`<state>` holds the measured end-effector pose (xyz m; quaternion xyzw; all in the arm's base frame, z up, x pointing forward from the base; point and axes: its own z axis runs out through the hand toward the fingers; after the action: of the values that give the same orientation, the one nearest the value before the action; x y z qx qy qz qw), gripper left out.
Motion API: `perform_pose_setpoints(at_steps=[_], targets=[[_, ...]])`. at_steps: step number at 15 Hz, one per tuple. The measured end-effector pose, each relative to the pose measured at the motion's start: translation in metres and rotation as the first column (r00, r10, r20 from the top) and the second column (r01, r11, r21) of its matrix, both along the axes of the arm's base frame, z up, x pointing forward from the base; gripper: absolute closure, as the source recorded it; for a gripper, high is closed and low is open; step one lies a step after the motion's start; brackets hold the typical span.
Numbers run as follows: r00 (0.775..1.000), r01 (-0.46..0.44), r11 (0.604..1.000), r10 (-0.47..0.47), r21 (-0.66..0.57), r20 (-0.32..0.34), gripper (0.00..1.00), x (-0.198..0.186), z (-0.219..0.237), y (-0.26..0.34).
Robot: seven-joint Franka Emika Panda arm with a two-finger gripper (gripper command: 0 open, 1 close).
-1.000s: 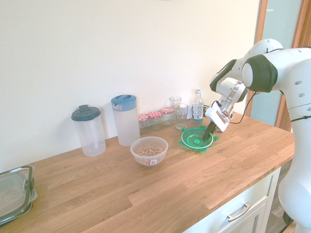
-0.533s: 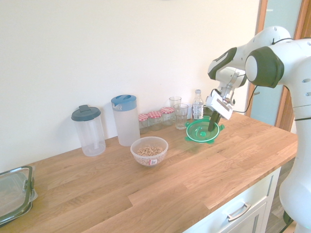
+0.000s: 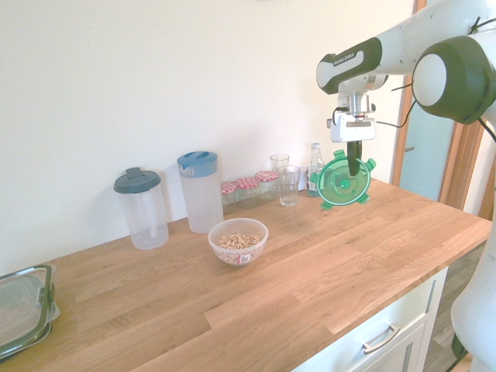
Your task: Cover the lid of food container
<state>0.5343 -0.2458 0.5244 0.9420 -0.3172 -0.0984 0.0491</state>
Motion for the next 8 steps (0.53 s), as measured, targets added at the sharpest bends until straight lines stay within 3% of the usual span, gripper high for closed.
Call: perform_pose_setpoints(at_steps=[4,8], targets=[[0.998,-0.055,0.956,0.059,-0.288,0.008,1.00,0.005,0.060,0.079],[0.997,-0.039,0.840,0.071,-0.540,0.038,1.00,0.005,0.069,0.159]])
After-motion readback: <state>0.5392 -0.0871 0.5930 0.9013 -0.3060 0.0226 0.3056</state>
